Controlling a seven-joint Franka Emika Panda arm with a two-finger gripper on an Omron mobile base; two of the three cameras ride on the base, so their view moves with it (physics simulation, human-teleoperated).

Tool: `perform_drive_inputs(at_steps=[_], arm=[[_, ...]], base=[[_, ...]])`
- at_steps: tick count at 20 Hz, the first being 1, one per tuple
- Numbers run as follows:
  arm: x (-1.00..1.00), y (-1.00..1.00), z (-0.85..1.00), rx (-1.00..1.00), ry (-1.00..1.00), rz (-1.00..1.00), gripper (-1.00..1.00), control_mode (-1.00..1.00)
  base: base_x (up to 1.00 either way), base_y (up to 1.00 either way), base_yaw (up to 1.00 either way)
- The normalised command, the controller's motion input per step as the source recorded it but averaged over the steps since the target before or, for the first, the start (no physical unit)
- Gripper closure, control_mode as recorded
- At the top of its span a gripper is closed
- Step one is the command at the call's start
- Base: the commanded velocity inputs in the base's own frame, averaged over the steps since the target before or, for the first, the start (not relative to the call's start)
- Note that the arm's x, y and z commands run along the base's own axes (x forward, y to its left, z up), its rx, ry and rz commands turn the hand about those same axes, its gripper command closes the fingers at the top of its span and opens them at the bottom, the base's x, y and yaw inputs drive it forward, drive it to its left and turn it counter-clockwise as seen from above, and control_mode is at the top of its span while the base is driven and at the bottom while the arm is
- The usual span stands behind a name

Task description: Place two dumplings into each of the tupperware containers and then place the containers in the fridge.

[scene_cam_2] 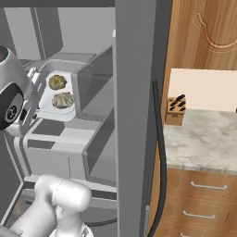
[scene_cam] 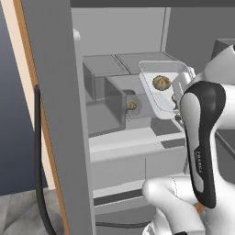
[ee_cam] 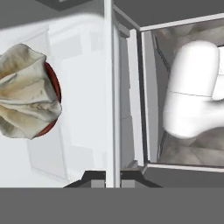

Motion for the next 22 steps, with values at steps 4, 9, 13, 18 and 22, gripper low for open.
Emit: perform_drive_inputs(at_steps=[4, 9, 13, 18, 22], arm=[[1.0, 0.0, 0.31, 0.01, 0.08, 0.0, 1.0, -1.0], [1.0, 0.0, 0.02, 0.01, 0.18, 0.0, 1.0, -1.0], [0.71, 0.0, 0.04, 0.0, -0.03, 0.0, 1.0, -1.0], [0.96, 0.0, 0.01, 0.0, -0.01, 0.0, 1.0, -1.0], [0.97, 0.0, 0.0, 0.0, 0.0, 0.0, 1.0, -1.0]], base=[[0.0, 0.0, 0.0], [0.0, 0.0, 0.0], [0.0, 0.0, 0.0], [0.0, 0.0, 0.0], [0.0, 0.0, 0.0]])
